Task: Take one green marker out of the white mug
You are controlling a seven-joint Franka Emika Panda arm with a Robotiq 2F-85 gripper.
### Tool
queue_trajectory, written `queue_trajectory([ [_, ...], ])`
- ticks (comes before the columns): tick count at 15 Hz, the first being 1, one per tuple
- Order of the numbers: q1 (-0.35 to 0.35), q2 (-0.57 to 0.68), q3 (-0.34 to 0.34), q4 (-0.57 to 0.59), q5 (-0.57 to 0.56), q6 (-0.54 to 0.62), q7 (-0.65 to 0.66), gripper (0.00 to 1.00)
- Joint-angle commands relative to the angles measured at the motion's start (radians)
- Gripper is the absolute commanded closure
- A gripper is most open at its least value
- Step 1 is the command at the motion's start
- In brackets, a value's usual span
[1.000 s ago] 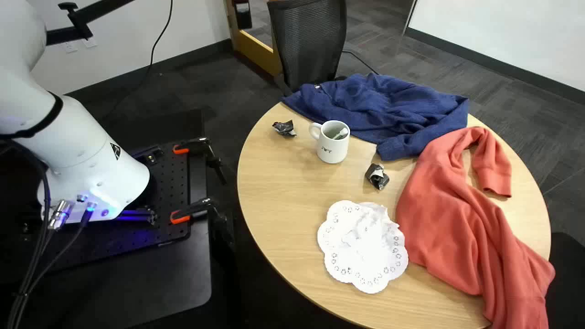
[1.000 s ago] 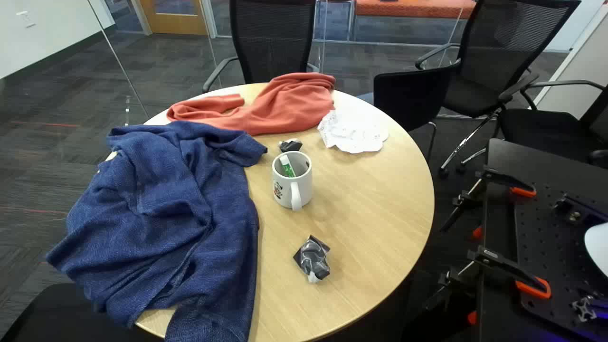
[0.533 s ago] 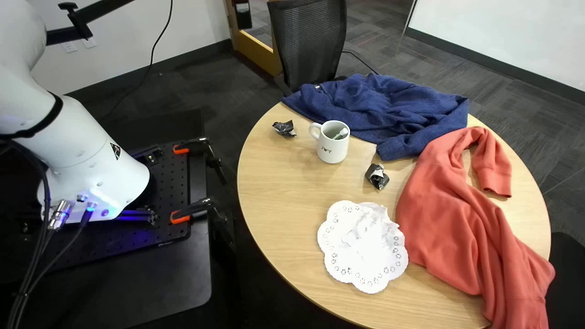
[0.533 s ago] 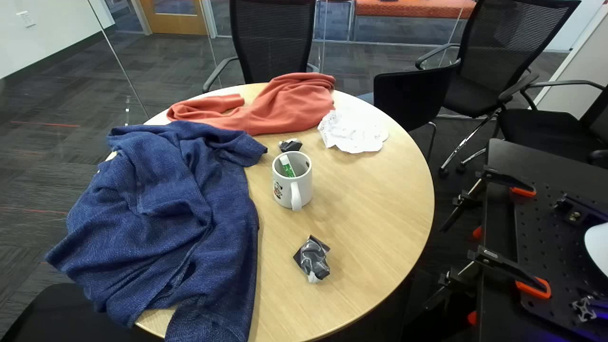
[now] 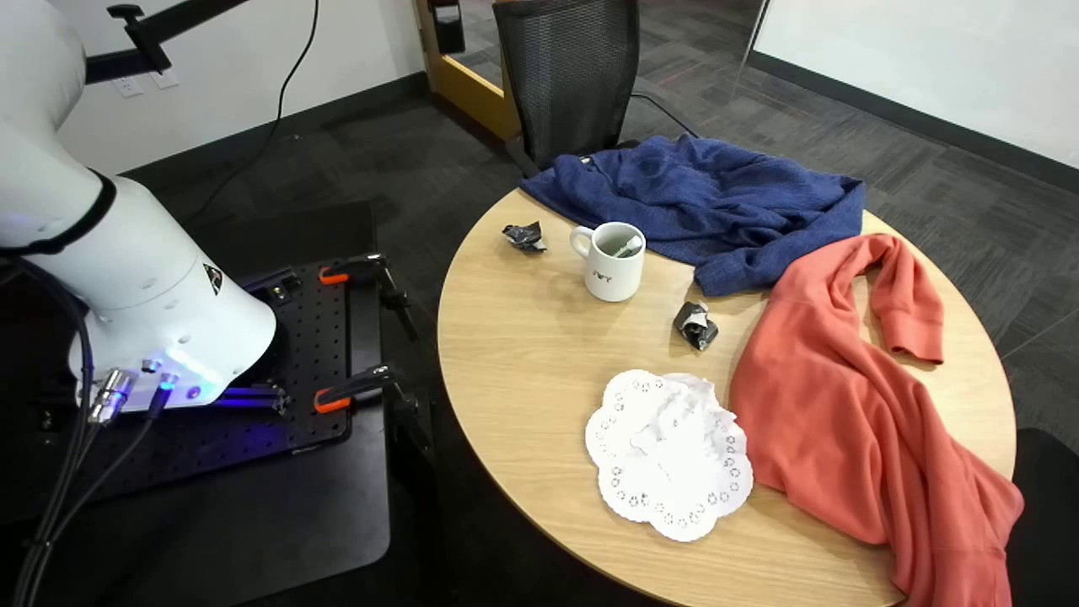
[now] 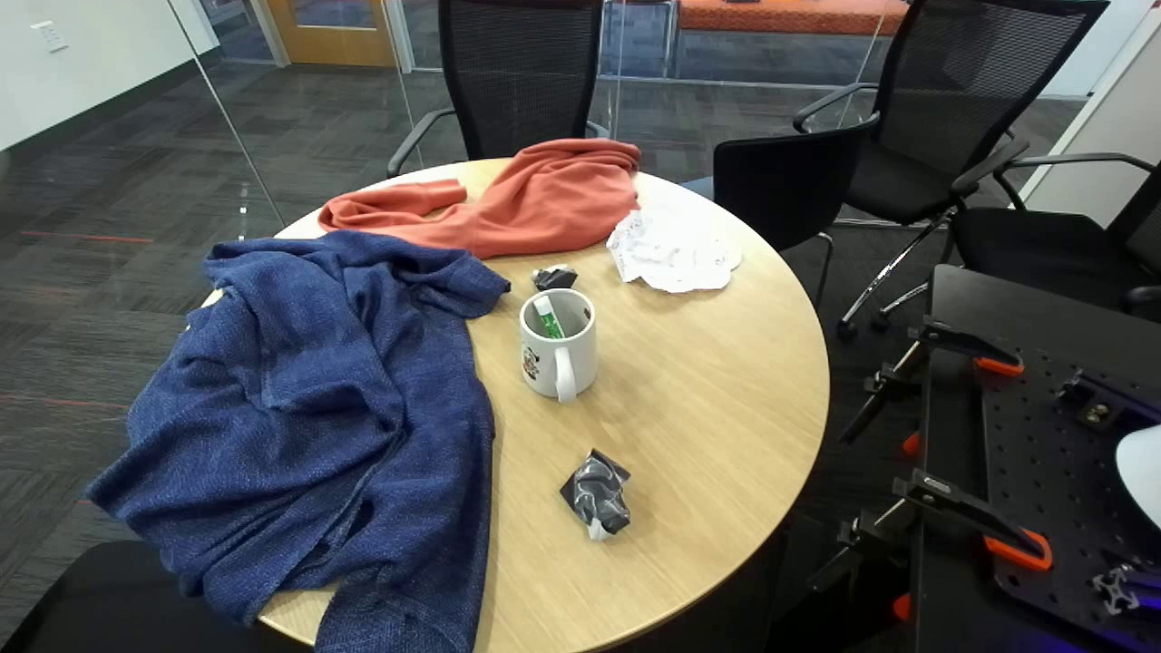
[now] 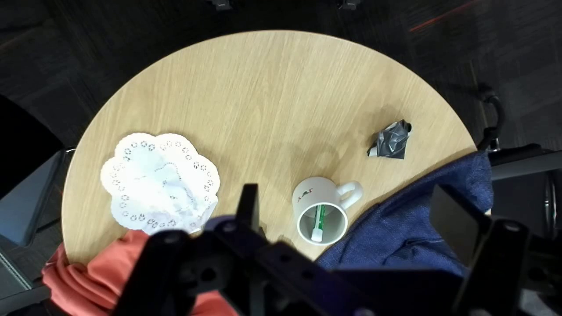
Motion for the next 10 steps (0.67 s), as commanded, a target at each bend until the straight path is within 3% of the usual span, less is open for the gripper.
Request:
queue_trajectory([
  [1,-0.001,0.010,0.008,0.000,0.004,0.023,0.009,0.00],
  [10,0.005,0.103,0.049,-0.030,0.040,0.173,0.106,0.00],
])
